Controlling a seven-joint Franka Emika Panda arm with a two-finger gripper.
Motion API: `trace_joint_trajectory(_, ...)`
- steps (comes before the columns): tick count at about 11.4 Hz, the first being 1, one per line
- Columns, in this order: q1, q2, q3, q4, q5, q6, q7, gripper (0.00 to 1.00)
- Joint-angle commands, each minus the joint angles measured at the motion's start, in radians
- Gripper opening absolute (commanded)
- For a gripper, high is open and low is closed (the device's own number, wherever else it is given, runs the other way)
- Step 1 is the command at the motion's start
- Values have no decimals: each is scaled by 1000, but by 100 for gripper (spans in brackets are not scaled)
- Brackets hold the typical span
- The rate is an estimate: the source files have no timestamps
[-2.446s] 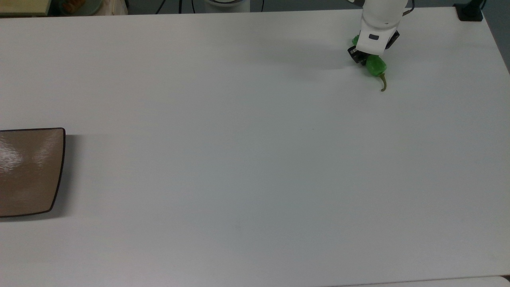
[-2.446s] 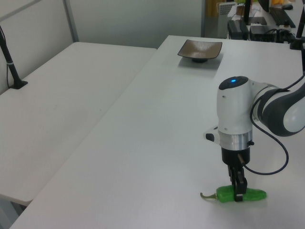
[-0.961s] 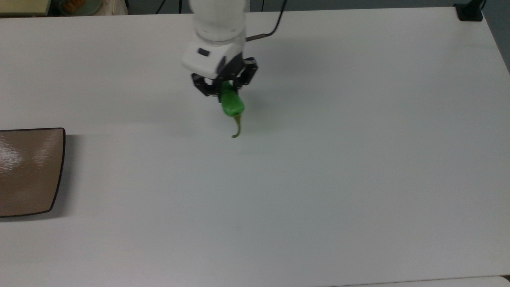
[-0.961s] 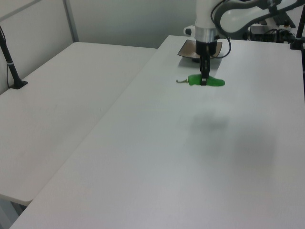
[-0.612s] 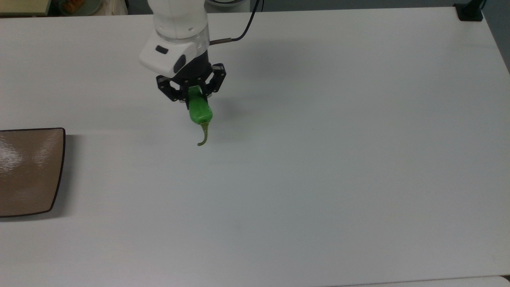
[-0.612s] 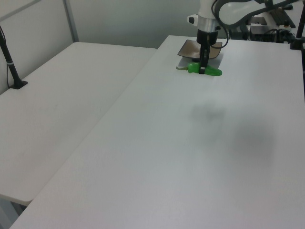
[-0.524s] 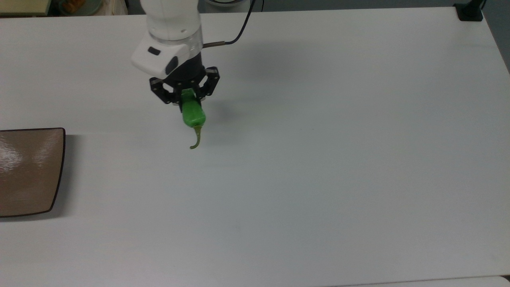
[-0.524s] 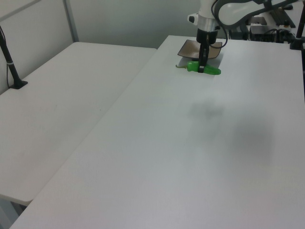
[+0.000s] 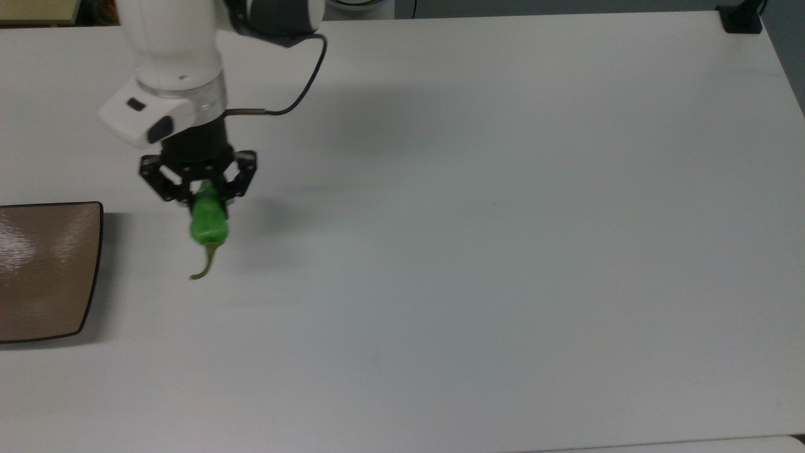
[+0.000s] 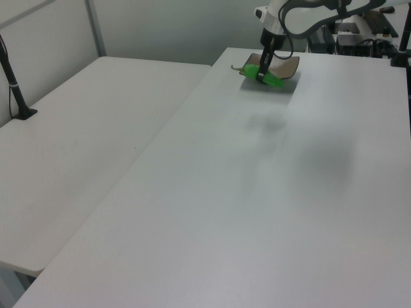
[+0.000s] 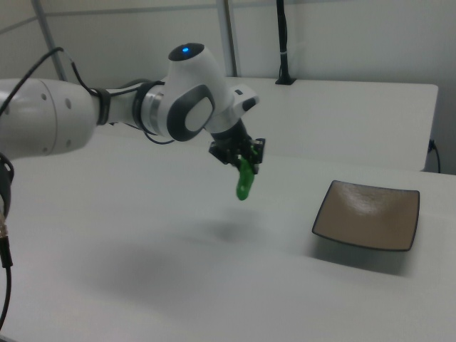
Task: Chili peppers are placed on a ceramic plate
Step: 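Lift the chili pepper and carry it toward the brown square plate, then lower the chili pepper onto the plate and open the gripper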
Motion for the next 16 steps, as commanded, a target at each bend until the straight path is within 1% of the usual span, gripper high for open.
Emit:
trace_joint_trajectory(1, -63, 99, -8, 122, -10, 85, -6, 14)
trace_joint_trajectory(2, -92, 110, -6, 127, -4, 113, -9, 13)
trace_joint_trajectory(4, -140, 127, 0, 123, 4, 222, -4, 13)
trace_joint_trajectory(5, -157, 145, 0, 127, 4, 248, -3, 13)
trace_joint_trajectory(6, -178, 156, 1, 127, 5, 292, -1, 11)
trace_joint_trajectory(8, -203, 199, 1, 127, 5, 404, 2, 10)
trace_joint_trajectory(10, -229, 210, 1, 129, 17, 426, 5, 11)
trace_joint_trajectory(11, -229, 213, 1, 129, 20, 426, 4, 23)
trace_joint_trajectory(12, -232, 222, 1, 129, 31, 431, 5, 55)
trace_joint_trajectory(13, -233, 222, 1, 129, 59, 432, 7, 100)
trace_joint_trajectory(16, -230, 222, 3, 129, 63, 432, 14, 100)
